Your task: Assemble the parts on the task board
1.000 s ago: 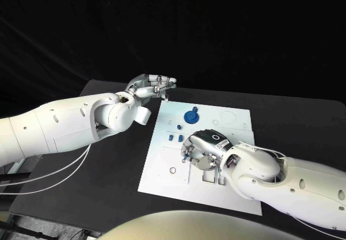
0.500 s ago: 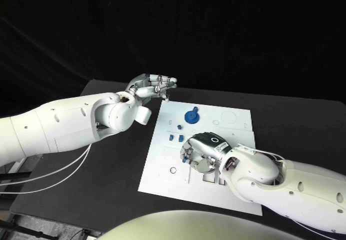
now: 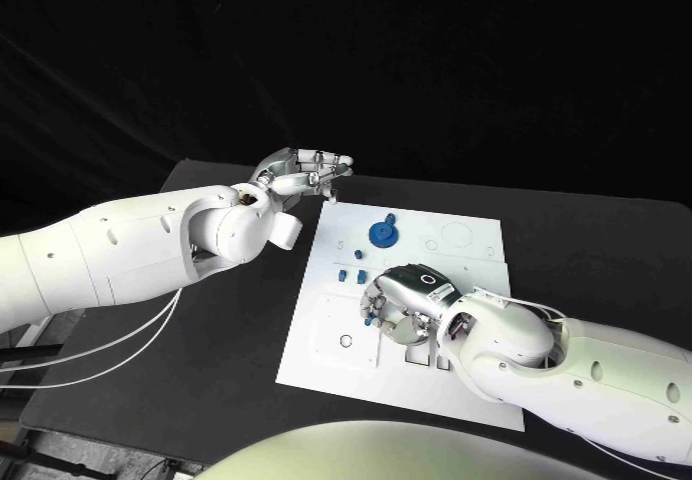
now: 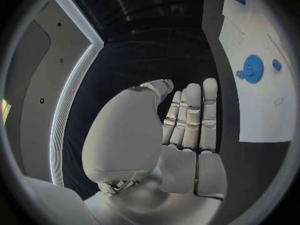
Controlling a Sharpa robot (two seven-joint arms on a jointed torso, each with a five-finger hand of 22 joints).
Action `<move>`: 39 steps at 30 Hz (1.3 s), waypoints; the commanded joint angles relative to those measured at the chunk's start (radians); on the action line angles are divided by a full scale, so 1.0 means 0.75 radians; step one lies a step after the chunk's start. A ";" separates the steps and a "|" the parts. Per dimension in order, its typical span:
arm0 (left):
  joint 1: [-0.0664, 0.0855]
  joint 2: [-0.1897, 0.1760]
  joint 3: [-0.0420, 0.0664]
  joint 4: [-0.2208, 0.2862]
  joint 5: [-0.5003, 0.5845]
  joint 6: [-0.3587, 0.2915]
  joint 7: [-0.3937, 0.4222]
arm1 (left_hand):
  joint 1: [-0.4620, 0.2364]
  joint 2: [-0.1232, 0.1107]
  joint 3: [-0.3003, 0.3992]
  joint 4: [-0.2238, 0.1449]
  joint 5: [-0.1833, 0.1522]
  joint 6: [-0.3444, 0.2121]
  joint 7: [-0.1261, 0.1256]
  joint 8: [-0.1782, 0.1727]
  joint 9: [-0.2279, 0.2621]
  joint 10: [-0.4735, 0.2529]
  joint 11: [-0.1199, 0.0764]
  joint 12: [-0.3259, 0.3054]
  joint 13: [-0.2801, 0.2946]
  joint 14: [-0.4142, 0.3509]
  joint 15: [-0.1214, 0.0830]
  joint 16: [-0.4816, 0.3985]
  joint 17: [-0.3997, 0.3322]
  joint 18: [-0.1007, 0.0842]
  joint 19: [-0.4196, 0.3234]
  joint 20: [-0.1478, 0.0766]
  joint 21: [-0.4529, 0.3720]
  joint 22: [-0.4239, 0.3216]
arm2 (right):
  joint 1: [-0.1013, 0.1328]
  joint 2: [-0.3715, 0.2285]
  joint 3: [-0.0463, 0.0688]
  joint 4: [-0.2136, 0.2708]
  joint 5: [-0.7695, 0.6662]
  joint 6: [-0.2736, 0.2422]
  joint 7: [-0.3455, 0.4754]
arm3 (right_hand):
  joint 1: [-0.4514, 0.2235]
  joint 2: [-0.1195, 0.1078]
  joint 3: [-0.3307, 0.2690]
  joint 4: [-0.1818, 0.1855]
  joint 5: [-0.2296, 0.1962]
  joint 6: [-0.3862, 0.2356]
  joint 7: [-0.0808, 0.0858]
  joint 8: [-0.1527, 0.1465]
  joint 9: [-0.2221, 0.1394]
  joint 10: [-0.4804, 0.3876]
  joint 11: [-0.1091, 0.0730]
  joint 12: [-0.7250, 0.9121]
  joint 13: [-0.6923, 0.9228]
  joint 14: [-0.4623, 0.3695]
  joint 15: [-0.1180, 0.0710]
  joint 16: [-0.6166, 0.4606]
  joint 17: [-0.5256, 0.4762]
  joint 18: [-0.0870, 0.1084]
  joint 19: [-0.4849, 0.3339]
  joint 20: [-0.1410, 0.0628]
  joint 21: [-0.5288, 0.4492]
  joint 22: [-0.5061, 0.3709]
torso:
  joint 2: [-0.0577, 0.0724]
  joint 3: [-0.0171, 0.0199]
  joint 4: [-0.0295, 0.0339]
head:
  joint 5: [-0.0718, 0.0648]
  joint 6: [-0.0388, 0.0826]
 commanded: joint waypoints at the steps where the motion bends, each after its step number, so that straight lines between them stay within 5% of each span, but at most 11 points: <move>1: 0.001 0.001 0.001 0.004 0.003 0.021 0.013 | -0.017 0.001 0.008 -0.003 0.003 -0.014 0.000 0.000 0.002 -0.010 -0.003 0.001 -0.002 0.001 0.009 -0.007 -0.001 0.019 0.002 0.008 0.003 -0.001 | -0.005 0.007 -0.003 -0.004 -0.040 0.061 -0.032 | -0.007 0.013 0.004 -0.004 0.004 -0.007 0.006 0.007 0.002 0.080 -0.069 0.003 0.045 0.048 -0.009 0.001 -0.003 -0.016 -0.010 0.000 -0.007 0.014 | 0.000 -0.0004 0.0001 | 0.000 -0.004; 17: 0.001 -0.001 0.001 0.004 0.003 0.023 0.013 | -0.018 0.001 0.009 -0.003 0.003 -0.014 0.000 0.001 0.002 -0.011 -0.003 0.001 -0.002 0.001 0.009 -0.007 -0.001 0.019 0.002 0.008 0.003 -0.001 | -0.010 0.020 -0.005 -0.003 -0.042 0.104 -0.027 | -0.072 -0.006 -0.034 -0.005 -0.003 -0.030 0.005 0.004 0.019 0.061 -0.067 -0.014 0.056 0.046 -0.006 0.003 -0.011 -0.013 -0.021 0.006 -0.019 0.009 | -0.001 -0.0018 -0.0005 | -0.003 -0.003; 25: 0.001 -0.003 0.001 0.004 0.003 0.024 0.008 | -0.020 0.000 0.010 -0.005 0.003 -0.015 0.000 0.001 0.002 -0.012 -0.002 0.002 -0.002 0.001 0.010 -0.007 -0.001 0.019 0.002 0.008 0.003 -0.001 | -0.010 0.011 -0.005 -0.011 -0.028 0.064 -0.024 | -0.151 -0.065 -0.080 0.024 -0.002 -0.165 0.033 -0.078 0.000 -0.029 -0.035 -0.023 0.043 0.038 0.021 -0.002 -0.035 -0.008 -0.038 0.027 -0.049 -0.011 | -0.001 -0.0011 -0.0004 | -0.004 -0.001; 30: 0.001 -0.004 0.001 0.005 0.002 0.027 0.002 | -0.022 0.001 0.012 -0.005 0.003 -0.017 0.000 0.001 0.003 -0.013 -0.002 0.003 -0.002 0.002 0.010 -0.007 0.000 0.019 0.003 0.008 0.004 0.000 | -0.010 0.000 -0.005 -0.004 -0.021 0.009 -0.016 | -0.198 -0.101 -0.176 0.040 -0.005 -0.260 0.041 -0.135 -0.014 -0.107 -0.026 -0.015 0.034 0.035 0.032 0.002 -0.045 -0.007 -0.033 0.038 -0.054 -0.008 | -0.001 -0.0006 -0.0020 | -0.005 0.005; 34: 0.001 -0.004 0.001 0.004 0.001 0.028 0.000 | -0.022 0.001 0.012 -0.006 0.003 -0.017 0.000 0.001 0.003 -0.013 -0.002 0.003 -0.002 0.002 0.010 -0.006 0.000 0.019 0.003 0.008 0.004 0.000 | -0.007 -0.027 -0.005 0.017 -0.018 -0.018 -0.012 | -0.192 -0.089 -0.312 0.053 0.000 -0.272 0.044 -0.148 -0.017 -0.179 -0.018 0.008 0.026 0.027 0.036 -0.003 -0.069 -0.003 -0.043 0.045 -0.077 -0.021 | -0.002 0.0001 -0.0021 | -0.003 0.005; 39: 0.001 -0.005 0.001 0.004 0.001 0.028 -0.001 | -0.024 0.001 0.012 -0.005 0.003 -0.018 0.001 0.001 0.003 -0.014 -0.002 0.003 -0.002 0.003 0.010 -0.006 0.000 0.019 0.004 0.009 0.005 0.000 | 0.017 -0.092 -0.003 0.062 -0.004 -0.042 -0.015 | -0.178 -0.076 -0.366 0.067 0.002 -0.265 0.043 -0.148 -0.017 -0.192 -0.019 0.028 0.025 0.028 0.036 0.001 -0.068 -0.004 -0.037 0.045 -0.075 -0.015 | -0.003 -0.0011 -0.0028 | -0.004 0.010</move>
